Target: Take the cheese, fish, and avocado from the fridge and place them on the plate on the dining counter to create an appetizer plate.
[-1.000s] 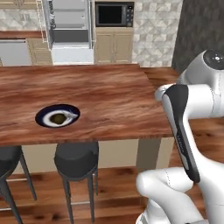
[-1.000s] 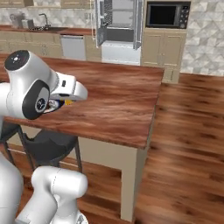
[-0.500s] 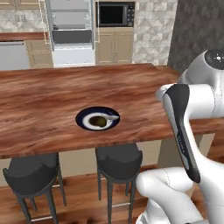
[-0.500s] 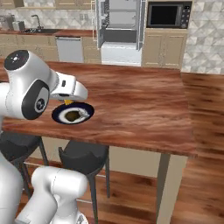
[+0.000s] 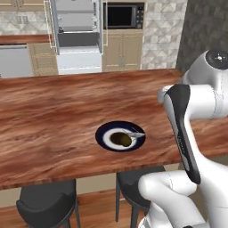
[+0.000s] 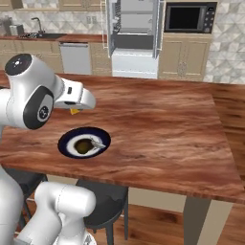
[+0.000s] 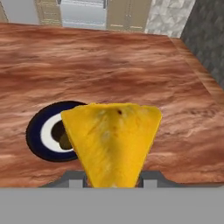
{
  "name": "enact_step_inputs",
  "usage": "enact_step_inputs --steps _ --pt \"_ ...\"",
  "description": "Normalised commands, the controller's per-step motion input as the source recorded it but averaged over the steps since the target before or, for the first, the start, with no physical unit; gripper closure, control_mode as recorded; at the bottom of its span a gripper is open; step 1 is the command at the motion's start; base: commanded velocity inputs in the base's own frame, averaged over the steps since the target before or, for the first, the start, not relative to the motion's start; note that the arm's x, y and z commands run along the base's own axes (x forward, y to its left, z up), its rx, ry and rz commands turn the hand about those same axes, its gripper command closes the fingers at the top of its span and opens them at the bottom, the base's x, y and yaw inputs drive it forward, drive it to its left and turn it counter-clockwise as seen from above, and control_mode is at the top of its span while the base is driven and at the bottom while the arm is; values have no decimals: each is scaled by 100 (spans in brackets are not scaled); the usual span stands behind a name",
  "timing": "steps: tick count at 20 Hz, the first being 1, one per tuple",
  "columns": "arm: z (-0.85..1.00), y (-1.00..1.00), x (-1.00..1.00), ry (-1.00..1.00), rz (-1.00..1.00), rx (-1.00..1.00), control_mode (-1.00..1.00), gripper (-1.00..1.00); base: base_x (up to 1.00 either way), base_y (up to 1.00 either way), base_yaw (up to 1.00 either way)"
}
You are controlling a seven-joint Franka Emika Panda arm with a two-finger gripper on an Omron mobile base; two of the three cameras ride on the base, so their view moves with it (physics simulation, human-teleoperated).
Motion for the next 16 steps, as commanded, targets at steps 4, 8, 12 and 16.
enact_step_inputs --steps 4,8,12,16 --pt "0 0 0 0 0 0 100 100 57 21 -2" --pt "0 0 0 0 0 0 100 100 35 25 -12" --pt "-33 35 16 10 -3 0 -100 100 6 6 -3" --pt "-51 76 1 1 -1 -1 -100 100 0 0 0"
